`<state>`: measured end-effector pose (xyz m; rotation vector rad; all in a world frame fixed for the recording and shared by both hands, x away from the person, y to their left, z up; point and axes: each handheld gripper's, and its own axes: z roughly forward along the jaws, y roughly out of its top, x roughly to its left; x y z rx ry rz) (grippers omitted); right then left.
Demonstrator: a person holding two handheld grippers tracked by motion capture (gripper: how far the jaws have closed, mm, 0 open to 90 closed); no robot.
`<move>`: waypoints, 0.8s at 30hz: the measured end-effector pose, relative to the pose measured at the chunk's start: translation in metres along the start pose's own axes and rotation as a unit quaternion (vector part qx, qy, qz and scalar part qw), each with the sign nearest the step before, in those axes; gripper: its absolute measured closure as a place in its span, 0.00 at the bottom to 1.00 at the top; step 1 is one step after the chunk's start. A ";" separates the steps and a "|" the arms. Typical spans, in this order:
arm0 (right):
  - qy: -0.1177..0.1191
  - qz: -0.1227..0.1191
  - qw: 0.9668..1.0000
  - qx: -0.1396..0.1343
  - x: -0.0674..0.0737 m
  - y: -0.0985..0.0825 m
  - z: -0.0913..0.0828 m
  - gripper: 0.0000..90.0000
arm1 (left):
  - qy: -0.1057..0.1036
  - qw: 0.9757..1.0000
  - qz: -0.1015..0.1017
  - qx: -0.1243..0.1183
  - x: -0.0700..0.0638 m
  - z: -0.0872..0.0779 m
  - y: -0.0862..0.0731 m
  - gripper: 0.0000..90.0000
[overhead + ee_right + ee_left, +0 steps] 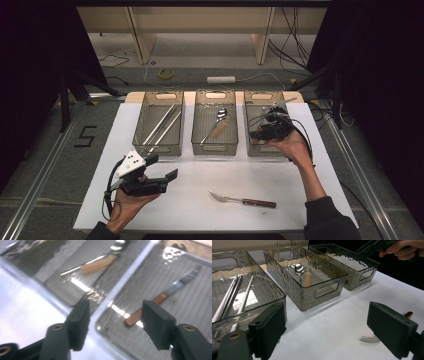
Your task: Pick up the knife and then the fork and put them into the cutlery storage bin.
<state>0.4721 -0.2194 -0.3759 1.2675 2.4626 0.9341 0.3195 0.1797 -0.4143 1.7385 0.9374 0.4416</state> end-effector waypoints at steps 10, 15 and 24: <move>0.028 -0.049 0.998 -0.001 0.028 -0.013 -0.018 0.37 | 0.000 1.000 0.000 -0.001 0.000 0.000 0.000 0.16; 0.042 -0.065 0.997 0.003 0.042 -0.025 -0.019 0.36 | 0.001 1.000 -0.001 -0.001 0.001 0.000 0.000 0.16; 0.050 -0.079 0.996 0.013 0.057 -0.042 -0.018 0.34 | 0.000 1.000 0.001 -0.001 0.000 -0.001 0.000 0.16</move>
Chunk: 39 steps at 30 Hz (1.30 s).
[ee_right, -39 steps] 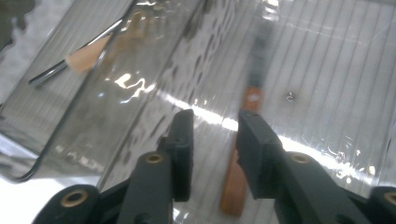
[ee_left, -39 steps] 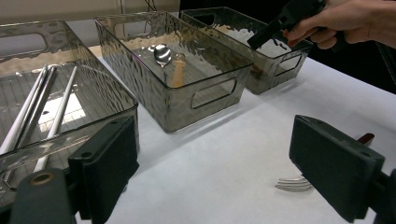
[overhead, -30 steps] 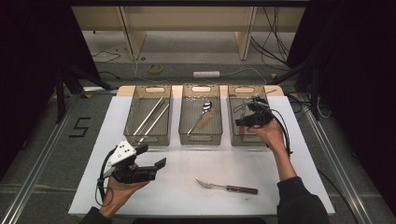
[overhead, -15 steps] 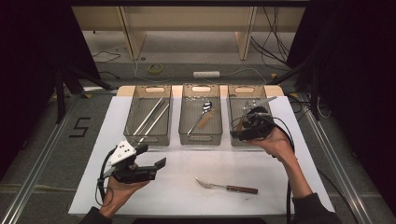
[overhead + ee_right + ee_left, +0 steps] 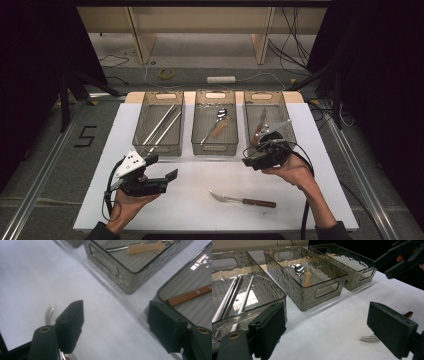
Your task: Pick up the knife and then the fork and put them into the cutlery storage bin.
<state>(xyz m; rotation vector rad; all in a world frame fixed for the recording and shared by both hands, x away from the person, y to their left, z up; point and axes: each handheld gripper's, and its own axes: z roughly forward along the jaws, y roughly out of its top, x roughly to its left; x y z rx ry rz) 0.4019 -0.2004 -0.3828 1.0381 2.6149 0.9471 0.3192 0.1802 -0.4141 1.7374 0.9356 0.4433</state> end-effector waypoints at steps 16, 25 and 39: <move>0.024 -0.053 0.996 0.063 0.024 -0.014 0.006 0.31 | -0.001 1.000 0.000 -0.002 -0.001 0.000 0.000 0.16; 0.036 -0.067 0.990 0.120 0.034 -0.032 0.017 0.35 | -0.002 1.000 0.003 0.000 -0.001 0.000 0.000 0.16; 0.051 -0.102 0.979 0.168 0.048 -0.050 0.029 0.53 | -0.001 1.000 0.004 0.001 -0.001 0.000 0.000 0.16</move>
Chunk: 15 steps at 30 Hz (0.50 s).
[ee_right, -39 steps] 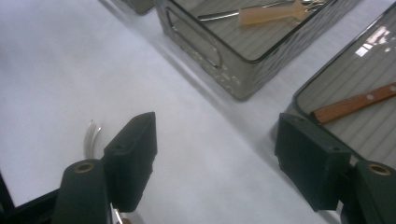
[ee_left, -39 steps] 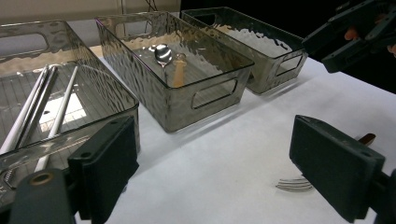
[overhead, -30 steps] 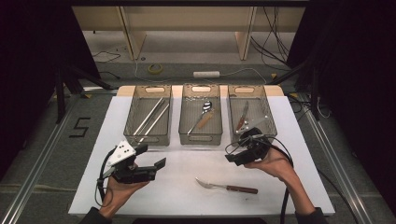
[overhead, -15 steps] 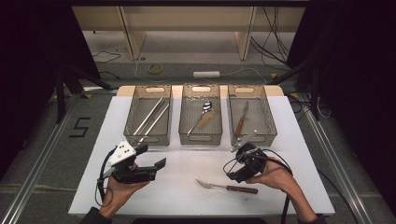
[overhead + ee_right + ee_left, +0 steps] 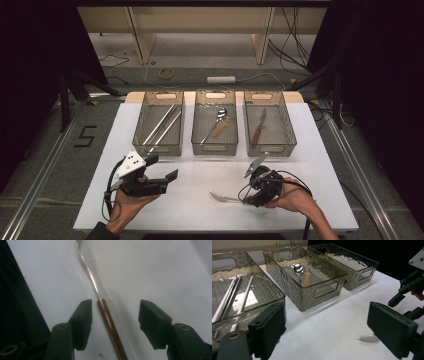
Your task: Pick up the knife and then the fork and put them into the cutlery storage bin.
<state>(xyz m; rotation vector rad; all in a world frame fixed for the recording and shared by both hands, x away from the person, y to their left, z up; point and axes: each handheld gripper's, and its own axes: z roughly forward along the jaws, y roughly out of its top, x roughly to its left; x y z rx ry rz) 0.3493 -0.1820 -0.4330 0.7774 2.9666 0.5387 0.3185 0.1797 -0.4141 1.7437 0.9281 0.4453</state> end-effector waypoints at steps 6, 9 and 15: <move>0.008 -0.015 1.000 0.014 0.004 -0.002 0.007 0.63 | 0.000 1.000 0.000 0.000 0.000 0.000 0.000 0.16; 0.010 -0.019 1.000 0.018 0.005 -0.002 0.010 0.66 | 0.000 1.000 0.001 0.000 0.000 0.000 0.000 0.16; 0.008 -0.029 0.999 0.034 0.007 -0.002 0.016 0.72 | 0.000 1.000 0.000 0.001 0.000 0.000 0.000 0.16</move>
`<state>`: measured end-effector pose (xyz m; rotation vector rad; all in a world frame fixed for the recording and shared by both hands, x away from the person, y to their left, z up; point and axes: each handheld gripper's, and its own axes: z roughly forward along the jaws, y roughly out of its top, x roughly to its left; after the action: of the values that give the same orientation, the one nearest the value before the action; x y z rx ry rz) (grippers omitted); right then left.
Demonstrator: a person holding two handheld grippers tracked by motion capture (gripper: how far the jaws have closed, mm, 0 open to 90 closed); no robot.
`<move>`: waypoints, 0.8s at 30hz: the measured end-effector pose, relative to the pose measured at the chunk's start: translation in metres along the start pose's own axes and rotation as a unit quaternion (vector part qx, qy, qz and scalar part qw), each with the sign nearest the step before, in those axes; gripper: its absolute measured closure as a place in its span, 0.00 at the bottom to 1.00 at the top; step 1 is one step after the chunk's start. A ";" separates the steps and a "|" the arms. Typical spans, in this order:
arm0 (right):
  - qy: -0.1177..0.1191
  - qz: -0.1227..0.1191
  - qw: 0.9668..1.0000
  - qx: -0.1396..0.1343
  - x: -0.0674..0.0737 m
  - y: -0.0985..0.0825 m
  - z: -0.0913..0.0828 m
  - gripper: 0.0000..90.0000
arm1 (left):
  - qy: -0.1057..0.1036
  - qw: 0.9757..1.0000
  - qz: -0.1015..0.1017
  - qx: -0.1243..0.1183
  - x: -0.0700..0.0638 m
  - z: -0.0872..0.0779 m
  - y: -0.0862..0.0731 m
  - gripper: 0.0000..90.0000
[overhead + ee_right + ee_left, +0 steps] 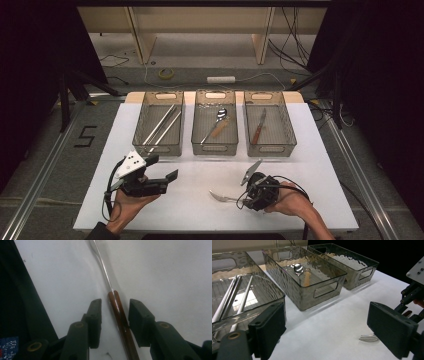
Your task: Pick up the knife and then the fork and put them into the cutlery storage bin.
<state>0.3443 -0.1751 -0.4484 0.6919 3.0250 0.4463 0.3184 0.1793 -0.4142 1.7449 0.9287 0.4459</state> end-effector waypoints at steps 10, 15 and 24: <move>-0.007 -0.006 1.000 0.009 0.001 0.001 0.005 0.78 | -0.001 1.000 0.002 0.001 0.000 0.000 0.000 0.16; -0.012 -0.022 1.000 0.017 0.001 0.002 0.007 0.81 | -0.001 1.000 0.002 0.001 0.000 0.000 0.000 0.16; -0.019 -0.038 0.999 0.033 0.007 0.004 0.010 0.84 | -0.001 1.000 0.003 0.003 0.000 0.000 0.000 0.16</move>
<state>0.3402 -0.1658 -0.4565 0.5786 3.0304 0.3300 0.3183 0.1788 -0.4144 1.7532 0.9238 0.4465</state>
